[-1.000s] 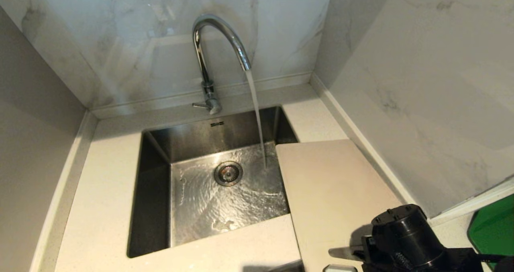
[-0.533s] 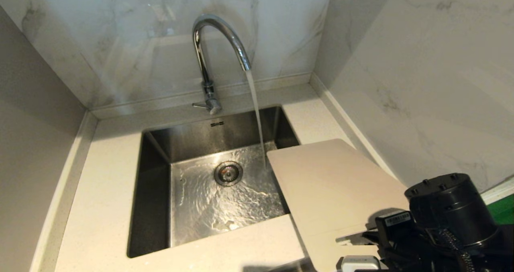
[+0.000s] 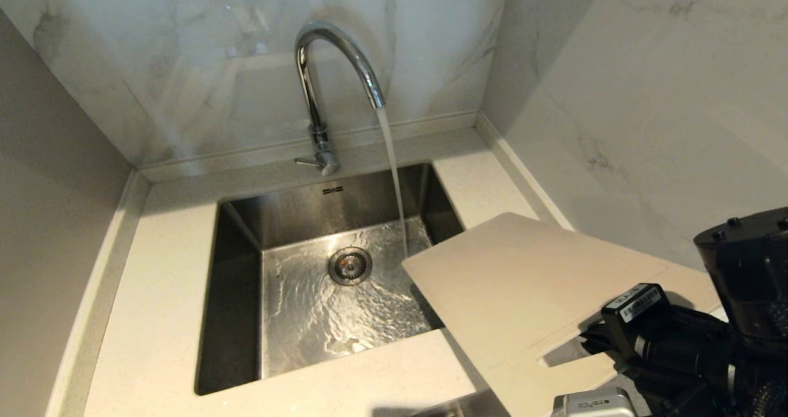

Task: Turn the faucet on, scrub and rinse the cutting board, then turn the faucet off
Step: Pick up the cutting board

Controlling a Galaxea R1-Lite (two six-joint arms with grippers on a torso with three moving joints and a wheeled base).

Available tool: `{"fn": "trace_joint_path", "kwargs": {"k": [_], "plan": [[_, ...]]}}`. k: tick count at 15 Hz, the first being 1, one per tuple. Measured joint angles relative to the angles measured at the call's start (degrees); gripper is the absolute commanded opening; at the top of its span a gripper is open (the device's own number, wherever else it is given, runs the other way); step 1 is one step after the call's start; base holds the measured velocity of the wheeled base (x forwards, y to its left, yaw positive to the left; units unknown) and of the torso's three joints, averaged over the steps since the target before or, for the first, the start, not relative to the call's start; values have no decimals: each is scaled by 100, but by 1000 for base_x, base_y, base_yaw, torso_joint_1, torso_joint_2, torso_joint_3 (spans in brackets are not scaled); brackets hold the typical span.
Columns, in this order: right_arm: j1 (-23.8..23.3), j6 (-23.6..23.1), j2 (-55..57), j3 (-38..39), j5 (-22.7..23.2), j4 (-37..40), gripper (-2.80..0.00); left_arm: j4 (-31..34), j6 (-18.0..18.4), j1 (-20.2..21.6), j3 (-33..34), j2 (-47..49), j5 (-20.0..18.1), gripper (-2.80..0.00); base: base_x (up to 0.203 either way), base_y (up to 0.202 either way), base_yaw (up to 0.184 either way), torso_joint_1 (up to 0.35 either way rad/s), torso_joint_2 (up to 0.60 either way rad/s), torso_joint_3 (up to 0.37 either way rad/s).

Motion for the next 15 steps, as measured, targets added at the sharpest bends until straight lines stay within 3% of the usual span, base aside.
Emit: {"fn": "trace_joint_path", "kwargs": {"k": [4, 11, 15], "plan": [[-247, -1222, -41, -493, 1, 11, -280, 2, -2, 0, 0, 0, 0, -280, 0, 0, 0, 0, 0, 0], [-308, -1388, -247, -986, 94, 553, -280, 0, 3, 4, 0, 0, 0, -280, 0, 0, 0, 0, 0, 0], [-301, -1758, -343, -1193, 806, 668, -280, 0, -2, 1, 0, 0, 1, -280, 0, 0, 0, 0, 0, 0]]}}
